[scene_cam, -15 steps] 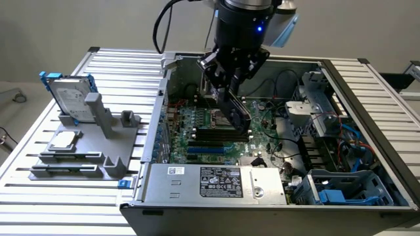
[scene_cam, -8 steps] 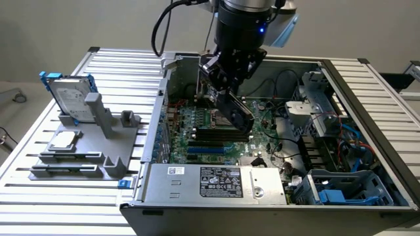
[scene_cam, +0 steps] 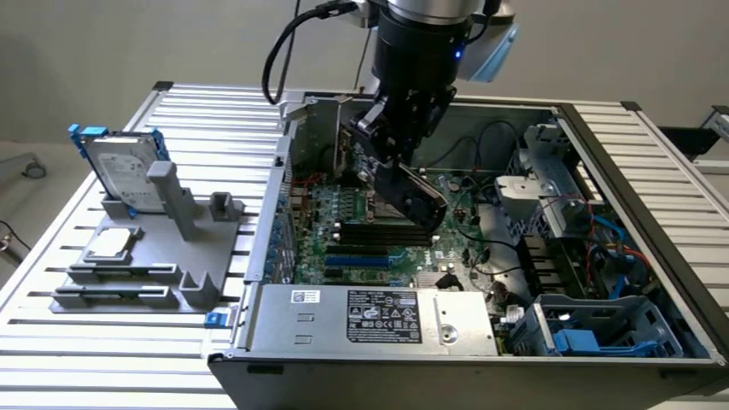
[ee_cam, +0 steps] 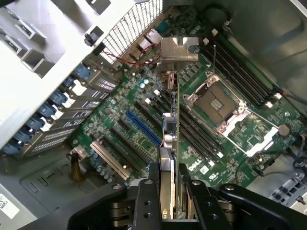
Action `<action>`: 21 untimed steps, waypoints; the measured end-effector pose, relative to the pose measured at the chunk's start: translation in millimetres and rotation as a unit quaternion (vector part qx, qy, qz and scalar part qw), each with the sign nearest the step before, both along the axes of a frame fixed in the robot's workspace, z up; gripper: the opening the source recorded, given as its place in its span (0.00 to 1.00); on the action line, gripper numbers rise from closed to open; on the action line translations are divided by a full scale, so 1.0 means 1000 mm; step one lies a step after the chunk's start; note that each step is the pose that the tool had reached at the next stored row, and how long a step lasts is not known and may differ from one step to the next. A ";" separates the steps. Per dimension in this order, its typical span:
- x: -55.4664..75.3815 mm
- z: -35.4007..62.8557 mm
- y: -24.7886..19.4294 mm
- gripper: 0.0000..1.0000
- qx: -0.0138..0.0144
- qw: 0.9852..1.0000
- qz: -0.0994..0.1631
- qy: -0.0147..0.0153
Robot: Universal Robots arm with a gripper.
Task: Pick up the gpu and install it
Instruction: 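Insert the gpu into the slot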
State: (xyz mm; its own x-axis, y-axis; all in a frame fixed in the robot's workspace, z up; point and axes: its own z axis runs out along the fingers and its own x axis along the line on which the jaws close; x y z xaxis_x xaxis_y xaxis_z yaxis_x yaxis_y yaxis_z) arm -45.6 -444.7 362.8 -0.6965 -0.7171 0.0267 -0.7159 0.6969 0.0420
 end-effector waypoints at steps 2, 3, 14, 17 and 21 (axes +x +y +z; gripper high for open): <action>0.000 -0.0007 0.0000 0.27 0.000 1.000 0.018 0.000; 0.000 -0.0011 0.0000 0.27 0.000 1.000 0.028 0.000; 0.000 -0.0067 0.0000 0.27 0.000 0.992 0.128 0.000; 0.000 -0.0086 0.0000 0.27 0.000 0.988 0.154 0.000; 0.000 -0.0110 0.0000 0.27 0.000 0.982 0.190 0.000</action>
